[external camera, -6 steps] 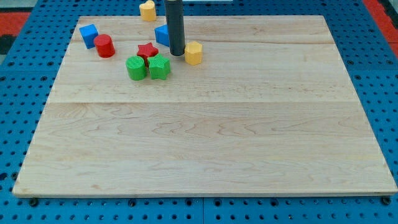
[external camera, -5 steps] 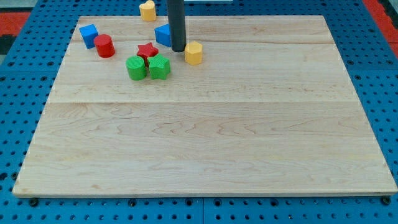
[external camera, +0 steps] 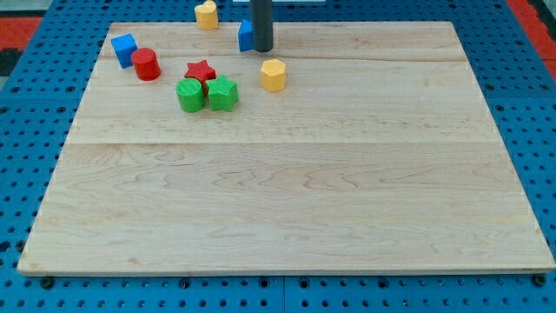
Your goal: Place the red star and the blue triangle in a diagonal line
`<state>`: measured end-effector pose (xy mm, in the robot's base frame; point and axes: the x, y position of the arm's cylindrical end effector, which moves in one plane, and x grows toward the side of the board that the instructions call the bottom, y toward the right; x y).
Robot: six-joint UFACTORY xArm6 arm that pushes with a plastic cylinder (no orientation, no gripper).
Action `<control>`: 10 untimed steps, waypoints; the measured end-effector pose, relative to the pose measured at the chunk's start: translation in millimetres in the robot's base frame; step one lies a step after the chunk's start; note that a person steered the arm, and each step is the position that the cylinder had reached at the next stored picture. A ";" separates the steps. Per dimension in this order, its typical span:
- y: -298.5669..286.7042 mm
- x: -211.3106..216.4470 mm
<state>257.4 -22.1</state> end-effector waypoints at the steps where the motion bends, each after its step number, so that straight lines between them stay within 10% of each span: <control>1: -31.8 13.6; 5: 41.8 -25.3; 8: 135.8 39.9; 10: 37.4 166.0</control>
<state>423.3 15.3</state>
